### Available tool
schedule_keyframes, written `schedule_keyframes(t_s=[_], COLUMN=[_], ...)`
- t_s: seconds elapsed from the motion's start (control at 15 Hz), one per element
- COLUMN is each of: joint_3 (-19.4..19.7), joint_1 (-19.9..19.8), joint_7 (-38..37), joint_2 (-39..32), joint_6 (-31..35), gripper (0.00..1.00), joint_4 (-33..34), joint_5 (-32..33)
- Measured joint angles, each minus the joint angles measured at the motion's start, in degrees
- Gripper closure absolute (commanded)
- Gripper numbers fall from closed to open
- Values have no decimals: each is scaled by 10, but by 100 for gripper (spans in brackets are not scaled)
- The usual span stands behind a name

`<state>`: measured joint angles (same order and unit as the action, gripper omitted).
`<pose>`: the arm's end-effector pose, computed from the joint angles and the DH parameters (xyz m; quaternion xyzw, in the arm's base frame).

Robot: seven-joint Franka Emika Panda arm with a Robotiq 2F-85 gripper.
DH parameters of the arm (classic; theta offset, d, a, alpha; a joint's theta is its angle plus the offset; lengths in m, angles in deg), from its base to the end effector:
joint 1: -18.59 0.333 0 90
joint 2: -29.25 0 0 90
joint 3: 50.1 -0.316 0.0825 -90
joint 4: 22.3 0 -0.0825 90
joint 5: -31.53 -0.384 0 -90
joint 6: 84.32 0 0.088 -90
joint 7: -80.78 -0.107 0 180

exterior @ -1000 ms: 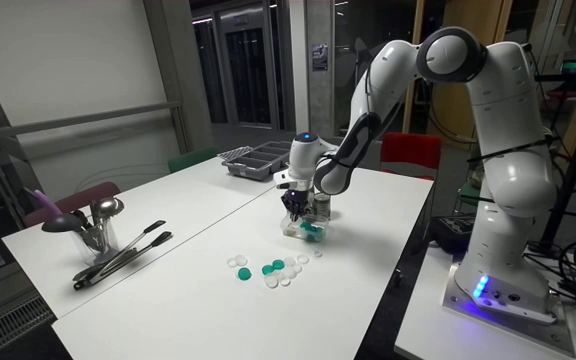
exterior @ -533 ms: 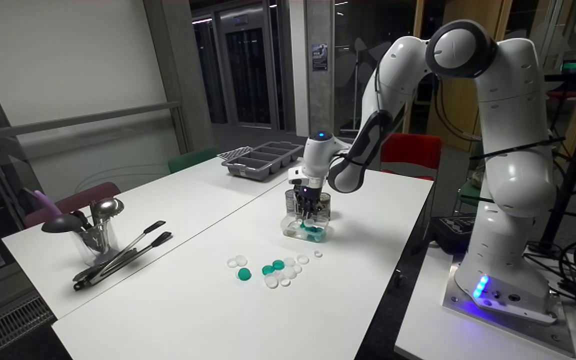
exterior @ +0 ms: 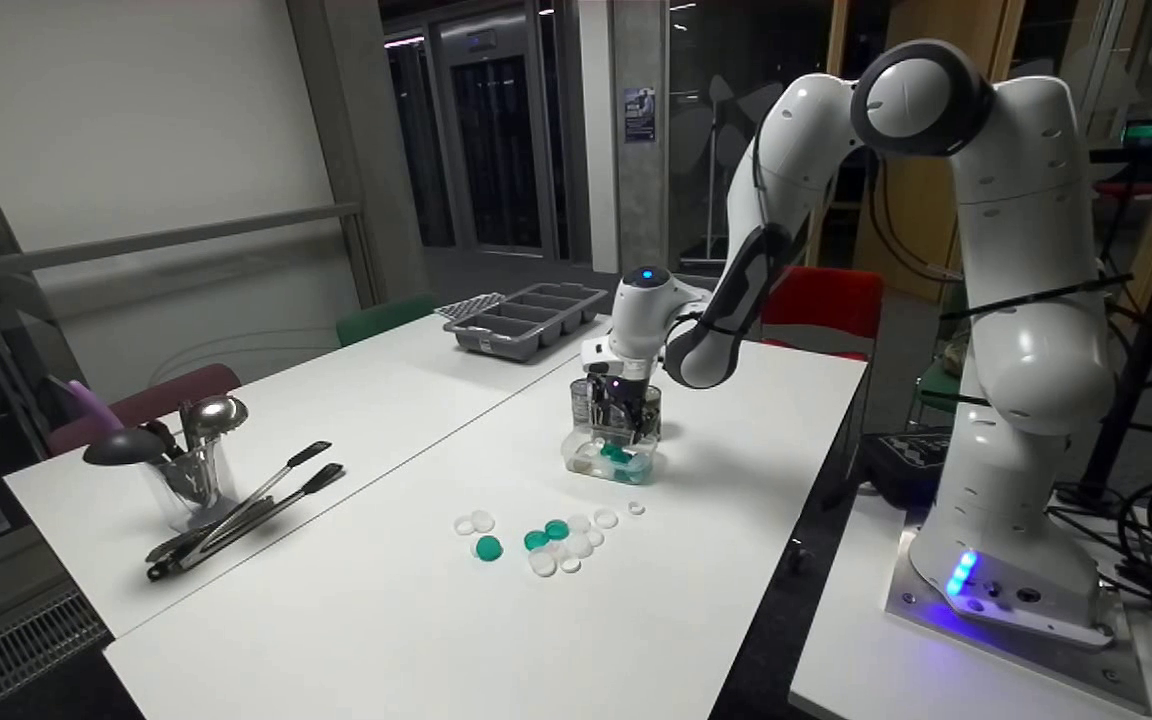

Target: Place some white and green objects from the table in the clear container.

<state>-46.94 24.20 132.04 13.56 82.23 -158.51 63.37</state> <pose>0.5208 0.0539 0.2292 0.7333 0.6609 0.0671 0.1450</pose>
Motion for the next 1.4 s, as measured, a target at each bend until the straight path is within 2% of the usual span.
schedule_keyframes(t_s=[0.33, 0.6, 0.8, 1.07, 1.4], joint_3=[-8, -53, -94, -156, -158], joint_1=[30, 26, 4, -51, -63], joint_7=[19, 50, 61, 65, 8], joint_2=[-4, -25, -53, -90, -105], joint_6=[0, 2, 30, 51, 49], gripper=[0, 0, 0, 0, 0], joint_4=[3, 26, 44, 67, 80], joint_5=[80, 77, 7, -115, -165])
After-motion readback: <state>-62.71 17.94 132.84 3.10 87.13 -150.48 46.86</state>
